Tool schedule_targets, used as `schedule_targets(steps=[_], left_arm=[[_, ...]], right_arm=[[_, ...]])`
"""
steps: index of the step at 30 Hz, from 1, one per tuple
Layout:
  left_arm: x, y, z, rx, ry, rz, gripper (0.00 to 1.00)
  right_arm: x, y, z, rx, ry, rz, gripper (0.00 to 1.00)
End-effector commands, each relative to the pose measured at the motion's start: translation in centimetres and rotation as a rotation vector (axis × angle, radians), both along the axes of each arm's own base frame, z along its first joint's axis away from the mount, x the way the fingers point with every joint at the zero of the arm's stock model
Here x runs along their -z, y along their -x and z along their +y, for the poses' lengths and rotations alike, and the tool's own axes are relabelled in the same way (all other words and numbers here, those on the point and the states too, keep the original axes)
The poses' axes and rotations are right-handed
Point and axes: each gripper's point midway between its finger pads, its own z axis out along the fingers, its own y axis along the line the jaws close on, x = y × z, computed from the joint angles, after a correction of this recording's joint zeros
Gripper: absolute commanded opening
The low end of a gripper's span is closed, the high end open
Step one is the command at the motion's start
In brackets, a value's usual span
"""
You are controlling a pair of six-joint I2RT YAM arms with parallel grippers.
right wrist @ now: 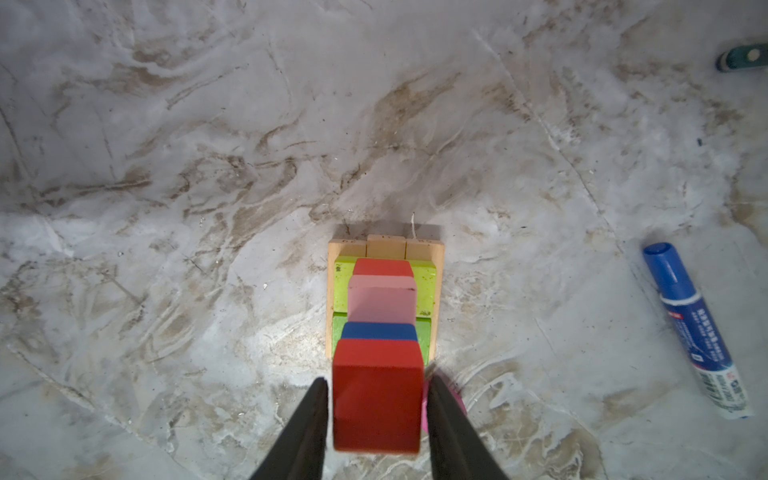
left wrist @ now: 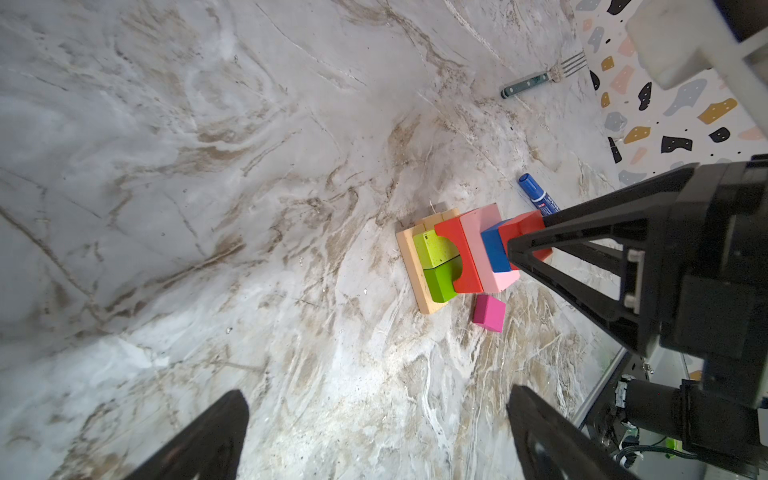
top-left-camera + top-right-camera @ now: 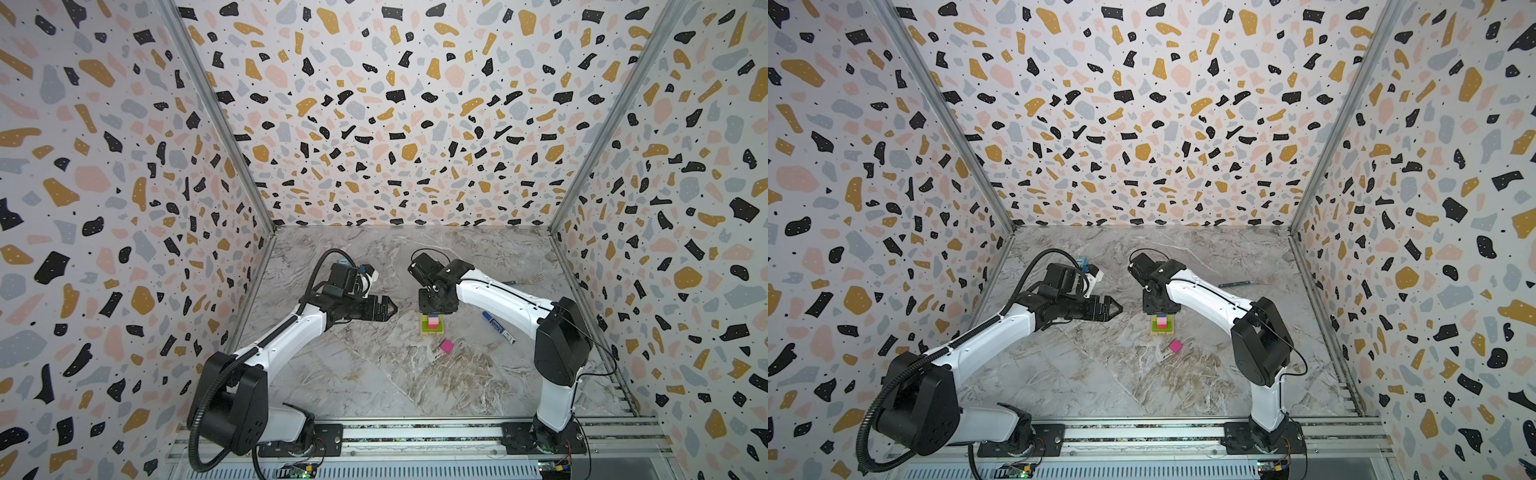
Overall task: Build the wood block tower
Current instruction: 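Lower the red cube onto the blue cube with the right gripper, then open the right gripper and raise it off the red cube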
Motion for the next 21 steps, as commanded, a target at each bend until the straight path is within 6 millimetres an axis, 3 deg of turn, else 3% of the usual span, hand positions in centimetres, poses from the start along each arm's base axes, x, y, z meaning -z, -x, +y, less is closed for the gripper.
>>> schedule_targets(steps=[1,7,13,21], left_arm=[[-0.3,0.0,0.0,0.001,0.014,-0.014,0.99],[-0.3,0.0,0.0,0.000,0.013,-0.013,0.98],[-0.3,-0.1,0.1,-0.001,0.011,-0.014,0.98],[-0.1,-0.2,0.2,-0.006,-0.001,-0.014,0.98]], right_arm=[[-2.1,0.2,-0.4,-0.004,-0.029,-0.031,0.50],[-2.8,0.1,-0.4,-0.009,-0.037,-0.046,0.57],[-5.1,0.4,-1.1,-0.039,-0.060,-0.104,0.61],[-7.3,2.7,-3.2,-0.109,-0.123,-0.184,0.63]])
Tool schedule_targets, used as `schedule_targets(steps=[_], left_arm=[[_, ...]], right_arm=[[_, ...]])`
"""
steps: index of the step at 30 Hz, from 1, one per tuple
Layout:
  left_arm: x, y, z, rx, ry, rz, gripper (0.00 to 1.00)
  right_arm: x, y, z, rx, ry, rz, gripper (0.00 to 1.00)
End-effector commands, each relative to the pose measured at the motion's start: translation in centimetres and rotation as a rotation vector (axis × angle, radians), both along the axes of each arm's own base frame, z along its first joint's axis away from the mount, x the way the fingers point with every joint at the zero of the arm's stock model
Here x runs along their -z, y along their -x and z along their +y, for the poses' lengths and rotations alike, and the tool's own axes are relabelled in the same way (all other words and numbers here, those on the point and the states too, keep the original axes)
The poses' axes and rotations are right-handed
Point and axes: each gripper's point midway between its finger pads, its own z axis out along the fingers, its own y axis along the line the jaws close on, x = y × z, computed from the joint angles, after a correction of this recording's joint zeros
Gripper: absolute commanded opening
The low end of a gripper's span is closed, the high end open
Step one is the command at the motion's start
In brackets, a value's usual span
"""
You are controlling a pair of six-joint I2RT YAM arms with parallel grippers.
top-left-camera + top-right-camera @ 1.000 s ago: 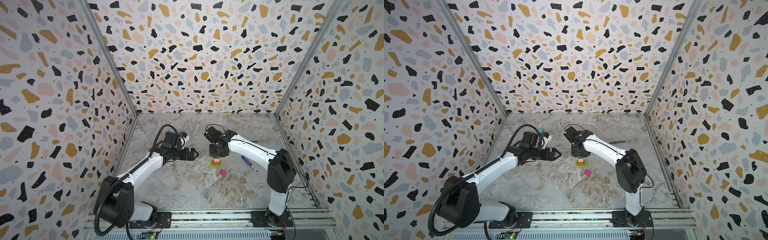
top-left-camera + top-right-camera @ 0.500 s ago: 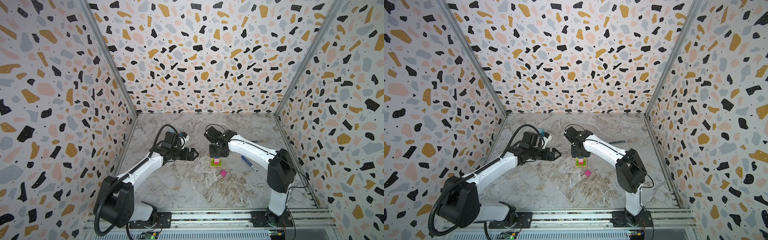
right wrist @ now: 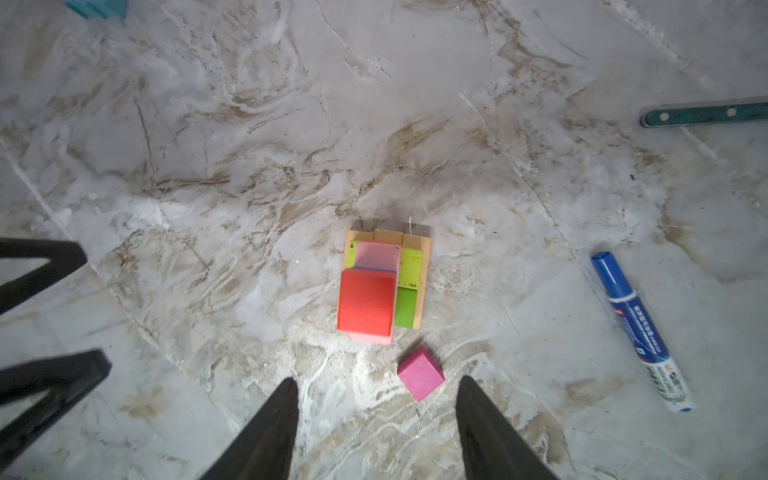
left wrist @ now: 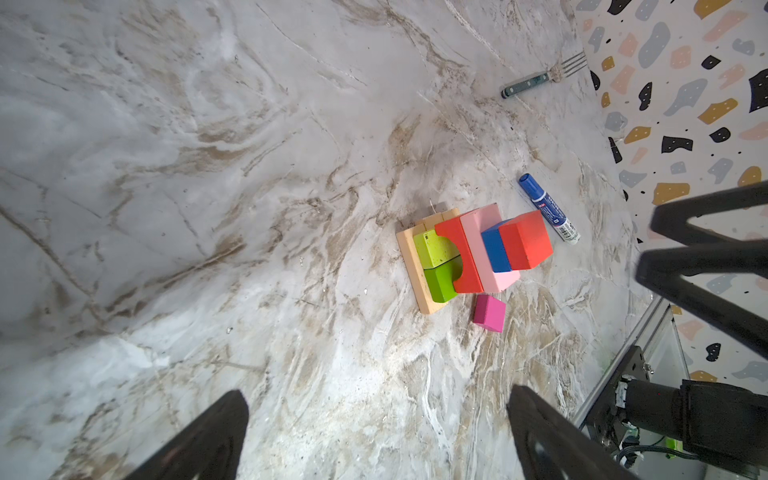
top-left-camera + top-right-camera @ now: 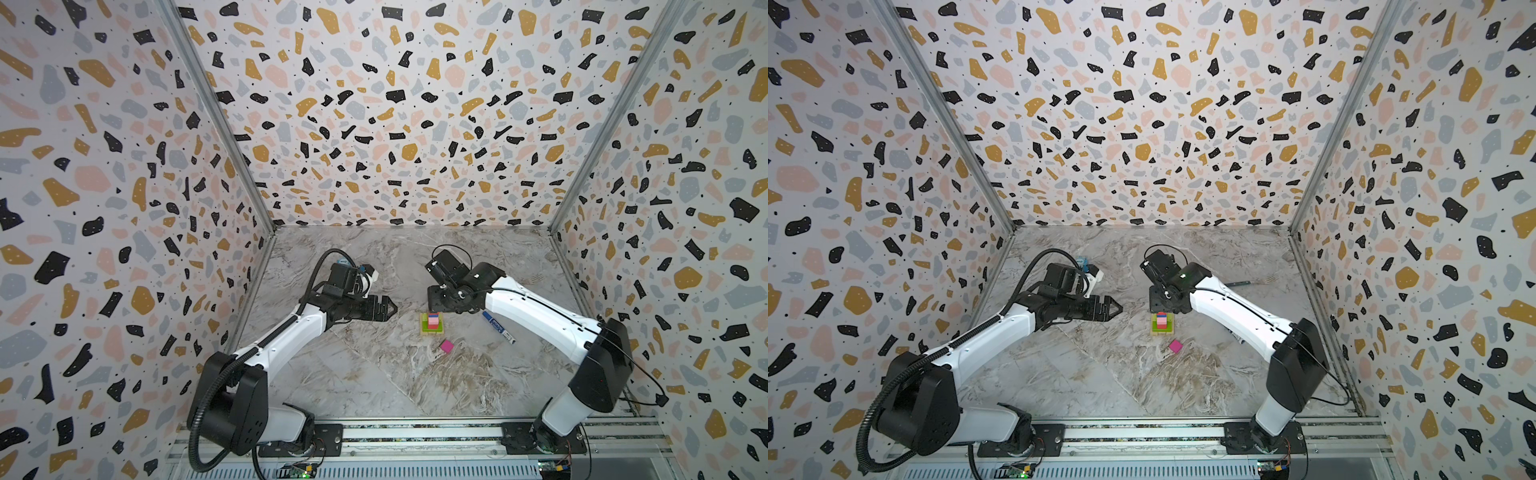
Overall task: Build the wood block tower
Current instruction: 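Open the right gripper and raise it off the red cube, then move the right gripper nearer the robot over the magenta cube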
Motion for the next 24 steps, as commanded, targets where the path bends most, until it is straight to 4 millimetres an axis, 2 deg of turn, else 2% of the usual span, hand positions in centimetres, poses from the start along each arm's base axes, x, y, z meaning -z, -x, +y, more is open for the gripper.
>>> schedule_targets(steps=[1,5,13,20,24], left_arm=[[-0.1,-0.2,0.2,-0.007,-0.002,-0.013,0.98],[-0.1,-0.3,0.3,-0.013,-0.007,-0.016,0.99],[-0.2,-0.6,0.5,-0.022,-0.012,-0.030,0.98],[0.0,-0.7,0.5,-0.028,-0.019,-0.028,0.98],[-0.5,-0.8,0.5,-0.032,-0.010,-0.047,0.98]], right_arm=[[-0.8,1.2,-1.3,-0.031,-0.018,-0.031,0.63],[0.4,3.0,-2.6,-0.036,-0.033,-0.010,0.67],[5.8,6.6,-4.3,-0.063,-0.074,0.053,0.69],[9.9,7.6,-5.8,0.056,-0.088,0.095,0.68],[10.9,7.5,-5.7,0.126,-0.118,0.098,0.68]])
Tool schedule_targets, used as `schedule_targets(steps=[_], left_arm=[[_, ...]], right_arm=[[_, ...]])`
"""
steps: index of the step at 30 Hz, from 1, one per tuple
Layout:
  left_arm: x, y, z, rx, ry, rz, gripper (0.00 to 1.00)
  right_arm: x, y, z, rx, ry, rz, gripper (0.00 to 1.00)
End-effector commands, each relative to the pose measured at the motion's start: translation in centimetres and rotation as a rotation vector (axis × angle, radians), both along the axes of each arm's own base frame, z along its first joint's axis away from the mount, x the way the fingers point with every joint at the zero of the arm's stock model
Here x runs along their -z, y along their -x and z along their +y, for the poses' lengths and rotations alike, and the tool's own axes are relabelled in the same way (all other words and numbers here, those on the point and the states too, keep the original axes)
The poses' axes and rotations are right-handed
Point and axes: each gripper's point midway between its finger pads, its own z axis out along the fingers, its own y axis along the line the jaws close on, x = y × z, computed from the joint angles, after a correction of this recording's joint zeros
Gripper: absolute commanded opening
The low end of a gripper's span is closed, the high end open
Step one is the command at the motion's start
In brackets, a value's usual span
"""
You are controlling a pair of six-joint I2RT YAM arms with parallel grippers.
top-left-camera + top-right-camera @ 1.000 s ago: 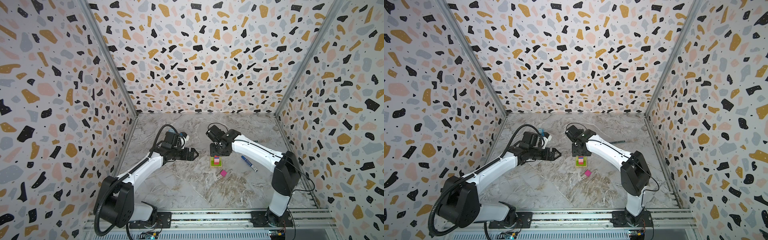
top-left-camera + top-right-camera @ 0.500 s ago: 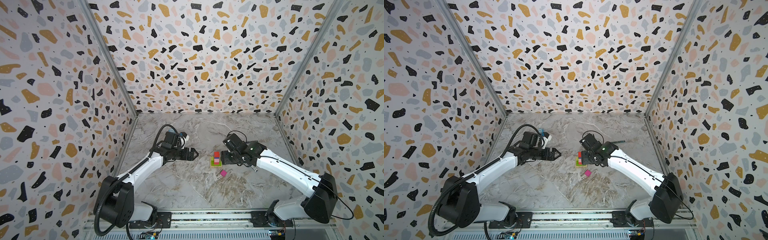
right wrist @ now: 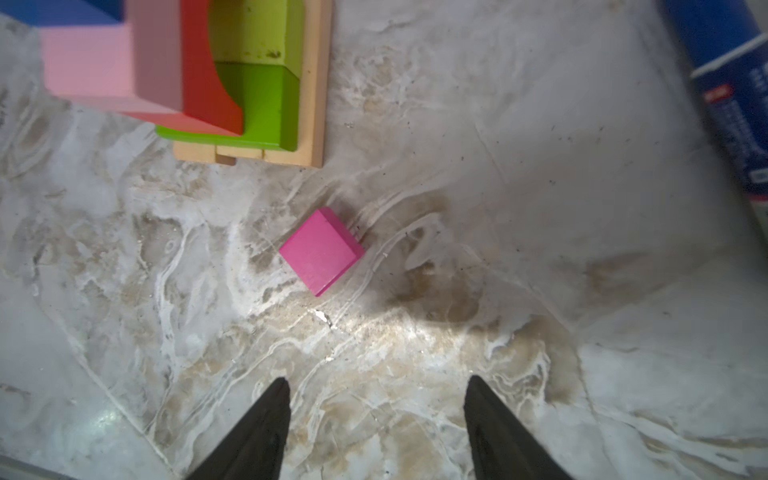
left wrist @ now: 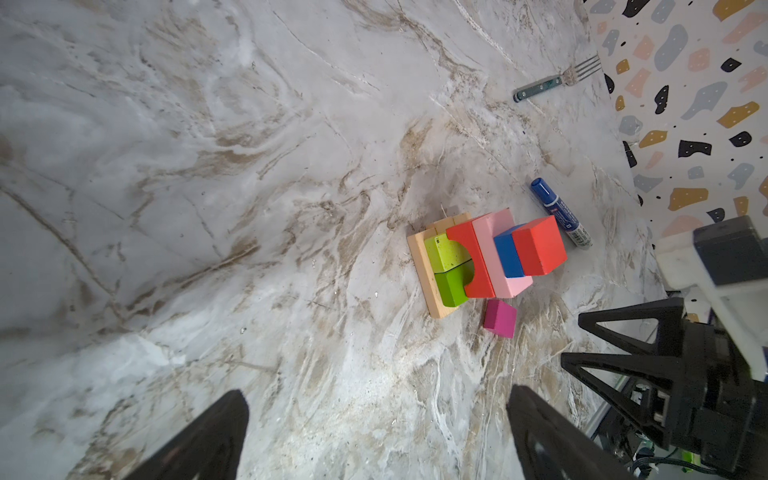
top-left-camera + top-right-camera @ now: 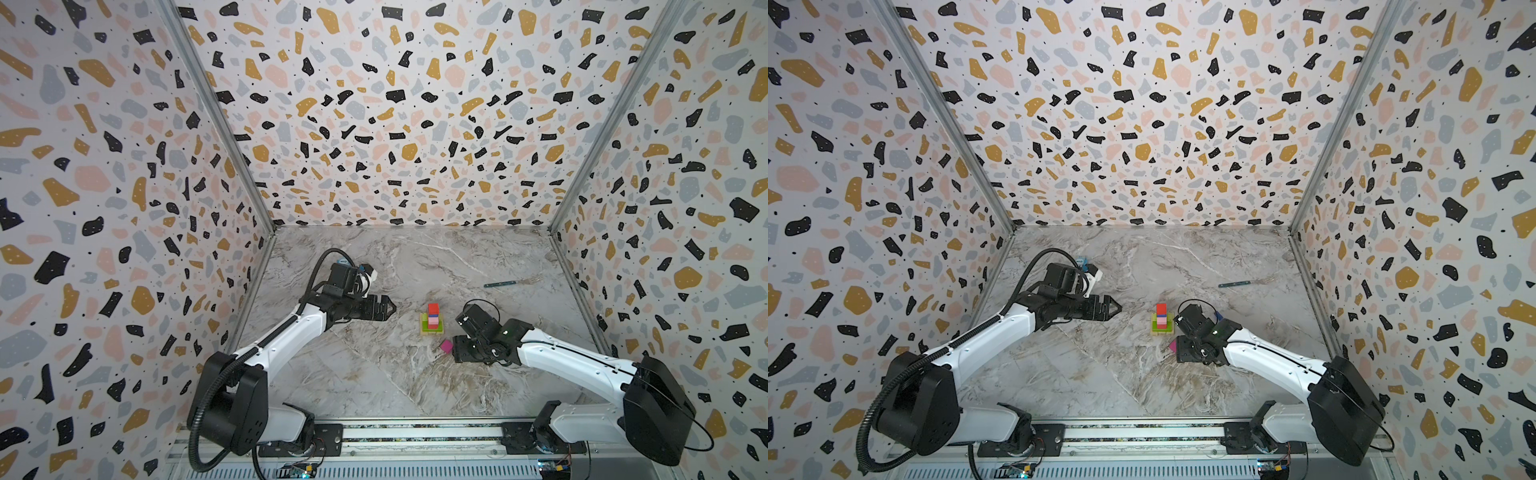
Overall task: Build the wood block tower
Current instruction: 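Move the right gripper nearer the robot over the magenta cube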
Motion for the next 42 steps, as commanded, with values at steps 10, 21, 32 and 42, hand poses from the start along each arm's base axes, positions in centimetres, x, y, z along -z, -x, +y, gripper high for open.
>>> schedule_targets(steps=[10,21,32,42], left_arm=[[-0.4,-0.3,0.1,-0.006,0.010,-0.027,0.99],[-0.5,-0.3,0.0,-0.002,0.014,-0.026,0.99],[-0.6,-0.3,0.0,-0.001,0.014,-0.030,0.99],[-0.6,-0.3,0.0,-0.001,0.015,-0.030,0.99]], right_arm=[[-0.2,-2.7,2.2,0.199,-0.070,-0.076,0.67],[0.6,-4.2,3.6,0.252,-0.084,-0.083,0.67],[1.3,-4.4,3.8,0.262,-0.070,-0.073,0.66],[2.4,-4.3,3.3,0.267,-0.033,-0.060,0.64]])
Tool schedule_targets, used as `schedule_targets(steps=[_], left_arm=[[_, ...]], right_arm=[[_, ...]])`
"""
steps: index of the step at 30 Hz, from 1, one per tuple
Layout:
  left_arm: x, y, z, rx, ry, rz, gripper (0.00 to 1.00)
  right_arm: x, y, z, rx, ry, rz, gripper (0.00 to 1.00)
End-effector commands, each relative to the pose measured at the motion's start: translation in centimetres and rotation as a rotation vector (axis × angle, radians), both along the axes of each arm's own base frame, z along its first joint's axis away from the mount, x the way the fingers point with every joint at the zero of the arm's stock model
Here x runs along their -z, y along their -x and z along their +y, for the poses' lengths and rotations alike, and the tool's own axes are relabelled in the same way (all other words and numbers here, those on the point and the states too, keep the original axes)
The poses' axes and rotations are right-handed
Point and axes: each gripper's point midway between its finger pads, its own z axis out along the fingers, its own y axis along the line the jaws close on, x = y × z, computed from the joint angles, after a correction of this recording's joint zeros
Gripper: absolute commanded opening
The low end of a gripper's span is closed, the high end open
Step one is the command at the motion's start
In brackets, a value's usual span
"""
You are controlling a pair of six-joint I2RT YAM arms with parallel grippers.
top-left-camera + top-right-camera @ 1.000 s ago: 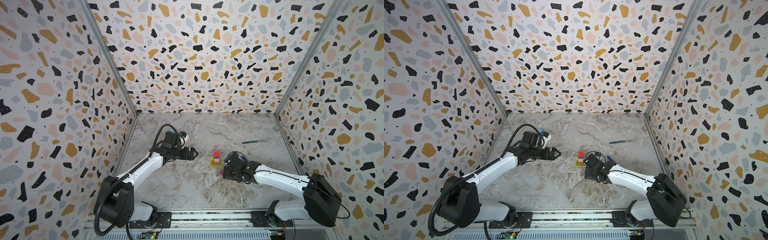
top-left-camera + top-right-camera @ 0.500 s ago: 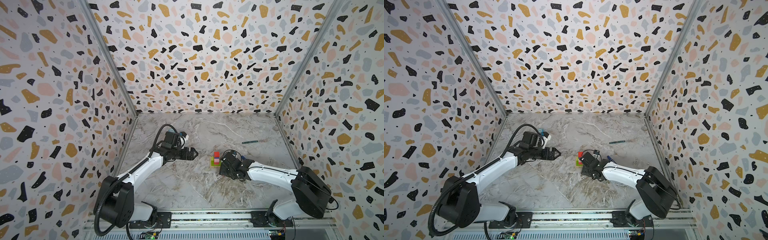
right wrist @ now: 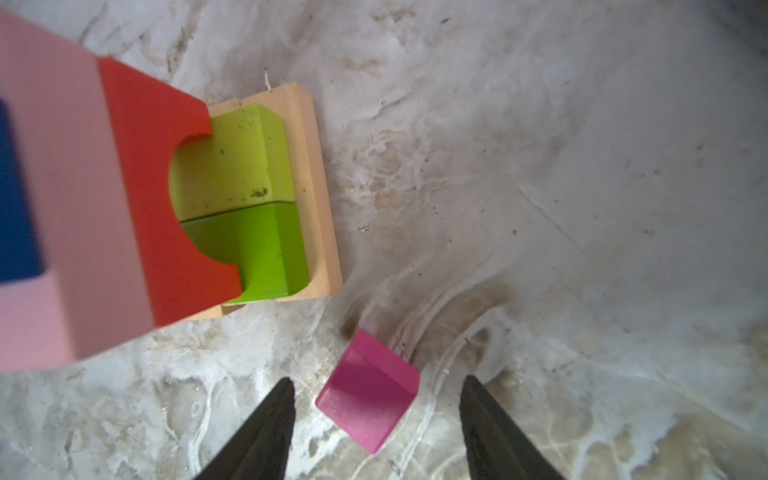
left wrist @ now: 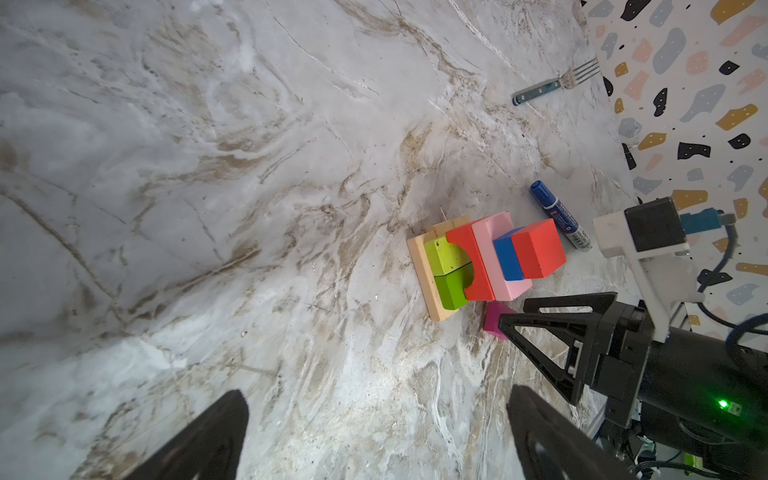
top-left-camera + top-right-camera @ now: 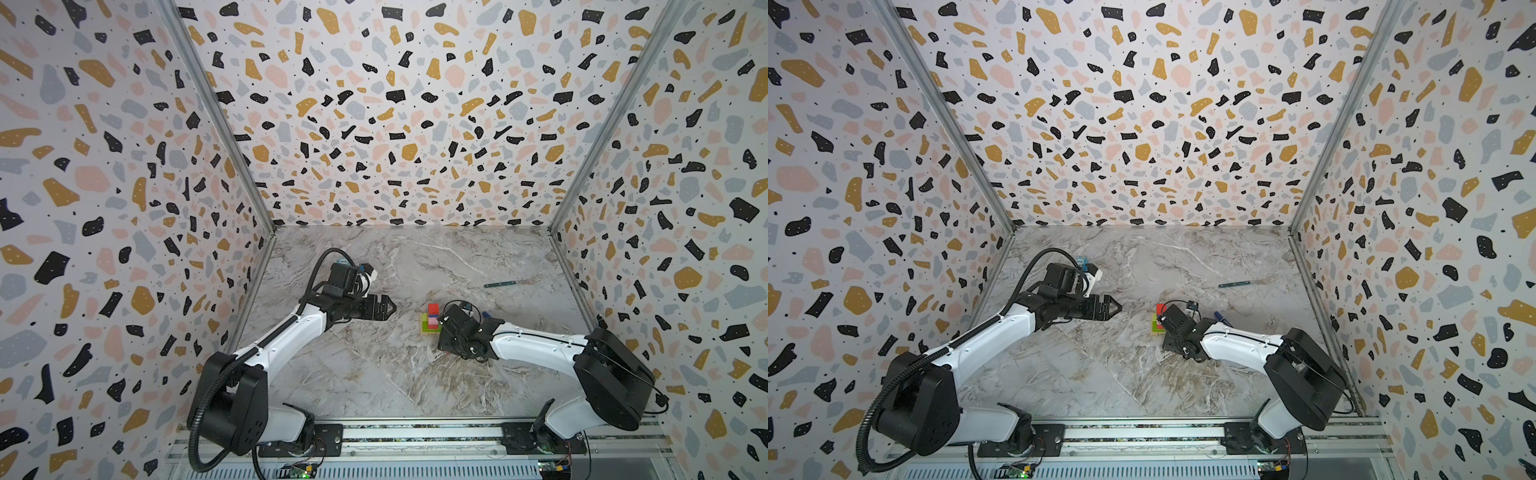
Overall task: Build the wood block tower
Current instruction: 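Move the right gripper nearer the robot over the magenta cube, then lower the open right gripper around the magenta cube and close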
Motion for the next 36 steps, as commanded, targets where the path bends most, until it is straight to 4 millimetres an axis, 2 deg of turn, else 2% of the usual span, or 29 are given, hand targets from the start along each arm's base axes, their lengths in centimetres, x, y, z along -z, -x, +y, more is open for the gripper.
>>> schedule_targets(steps=[1,15,28,36], left_arm=[[-0.6,-0.2,0.0,0.000,0.014,-0.026,0.98],[-0.6,-0.1,0.0,0.000,0.014,-0.025,0.99],[-0.4,-0.2,0.0,-0.003,0.013,-0.020,0.99],[-0.4,-0.2,0.0,-0.004,0.014,-0.019,0.99]], right_arm=[[-0.3,-0.4,0.0,0.018,0.015,-0.014,0.64],[0.6,-0.1,-0.7,0.017,0.073,0.002,0.62],[0.3,1.5,-3.4,-0.014,0.131,-0.007,0.58],[-0.2,1.4,-2.7,-0.125,0.147,-0.015,0.55]])
